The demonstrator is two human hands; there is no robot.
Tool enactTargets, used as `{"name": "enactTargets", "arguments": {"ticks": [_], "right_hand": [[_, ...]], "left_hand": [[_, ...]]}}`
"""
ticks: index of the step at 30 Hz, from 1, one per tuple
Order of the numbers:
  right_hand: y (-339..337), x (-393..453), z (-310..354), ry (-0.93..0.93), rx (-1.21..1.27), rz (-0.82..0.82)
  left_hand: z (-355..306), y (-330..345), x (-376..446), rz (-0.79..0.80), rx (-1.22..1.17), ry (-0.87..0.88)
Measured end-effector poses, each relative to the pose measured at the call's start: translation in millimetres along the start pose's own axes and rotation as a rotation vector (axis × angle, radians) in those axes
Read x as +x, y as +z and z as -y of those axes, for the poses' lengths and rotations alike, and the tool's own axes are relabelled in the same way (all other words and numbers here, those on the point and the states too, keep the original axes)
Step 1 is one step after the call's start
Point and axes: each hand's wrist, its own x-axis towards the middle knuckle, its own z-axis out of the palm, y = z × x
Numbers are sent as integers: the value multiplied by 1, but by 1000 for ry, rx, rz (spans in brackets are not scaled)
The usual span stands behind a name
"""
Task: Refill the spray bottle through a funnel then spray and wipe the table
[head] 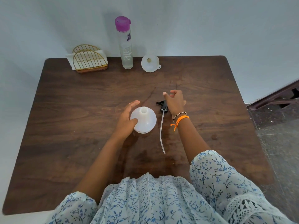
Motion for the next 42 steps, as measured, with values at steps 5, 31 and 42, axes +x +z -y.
{"name": "enactTargets", "arguments": {"ticks": [5, 31, 42], "right_hand": [[13, 28, 30, -92, 2, 31], [69, 128, 55, -251, -112, 76], [14, 34, 67, -321, 98, 98]], "left_hand": [[-14, -7, 31, -97, -96, -49], [-53, 4, 136, -98, 37, -115], [-52, -12, 61, -292, -144, -184]]}}
